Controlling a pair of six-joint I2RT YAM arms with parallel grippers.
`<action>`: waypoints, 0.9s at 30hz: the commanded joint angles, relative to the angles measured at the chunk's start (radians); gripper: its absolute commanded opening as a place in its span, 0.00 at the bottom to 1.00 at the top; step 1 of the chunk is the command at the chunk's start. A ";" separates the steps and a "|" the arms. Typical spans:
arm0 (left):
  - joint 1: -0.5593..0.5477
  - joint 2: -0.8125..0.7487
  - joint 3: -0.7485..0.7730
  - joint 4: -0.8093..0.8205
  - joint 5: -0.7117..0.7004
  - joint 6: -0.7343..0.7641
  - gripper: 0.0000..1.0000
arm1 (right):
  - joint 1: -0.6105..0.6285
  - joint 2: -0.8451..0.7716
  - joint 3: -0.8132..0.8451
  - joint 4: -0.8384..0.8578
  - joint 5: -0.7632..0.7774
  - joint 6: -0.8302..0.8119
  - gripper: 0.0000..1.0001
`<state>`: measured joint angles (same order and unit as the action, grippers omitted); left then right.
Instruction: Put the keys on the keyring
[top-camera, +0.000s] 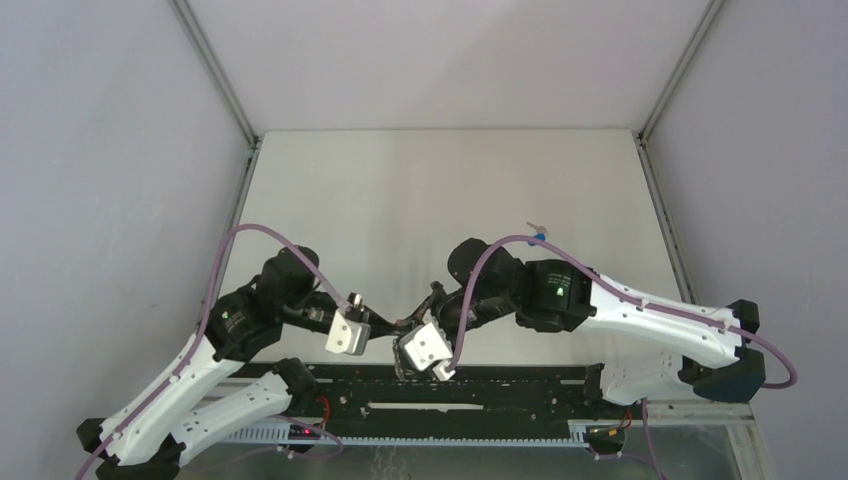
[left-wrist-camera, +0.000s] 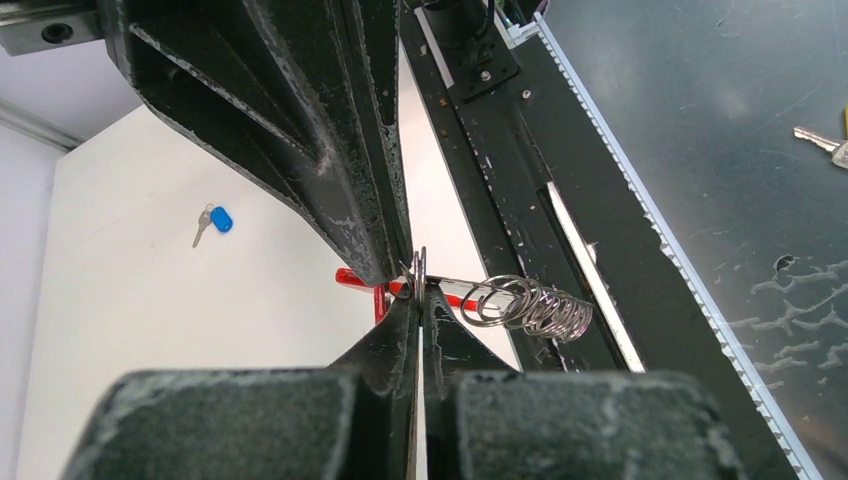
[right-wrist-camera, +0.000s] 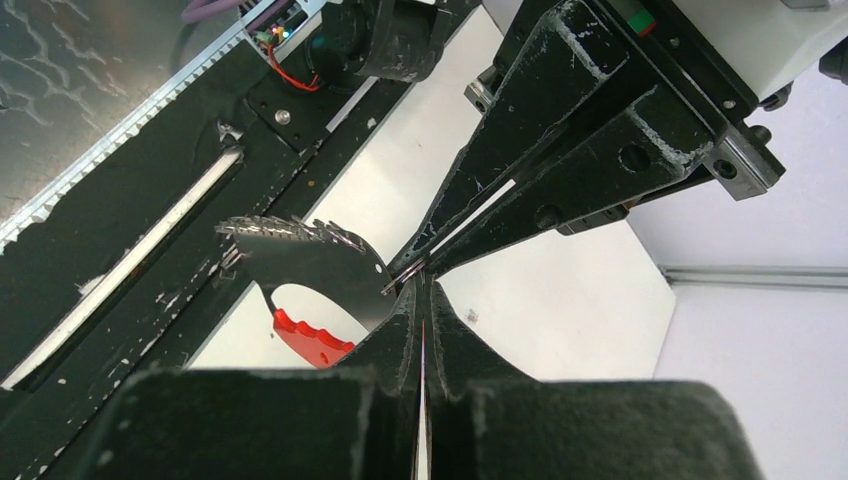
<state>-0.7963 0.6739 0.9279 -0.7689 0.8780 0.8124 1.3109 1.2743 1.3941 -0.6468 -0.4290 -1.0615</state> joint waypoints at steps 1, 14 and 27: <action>-0.007 -0.004 0.032 0.025 0.003 0.027 0.00 | -0.004 0.018 0.031 0.038 -0.016 0.037 0.00; -0.007 -0.006 0.031 0.020 -0.006 0.046 0.00 | -0.007 0.059 0.064 0.035 -0.017 0.078 0.00; -0.007 -0.027 0.026 0.013 -0.020 0.091 0.00 | -0.063 0.013 0.040 0.055 -0.023 0.173 0.00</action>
<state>-0.7963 0.6605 0.9279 -0.8177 0.8322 0.8677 1.2816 1.3331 1.4387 -0.6525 -0.4397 -0.9447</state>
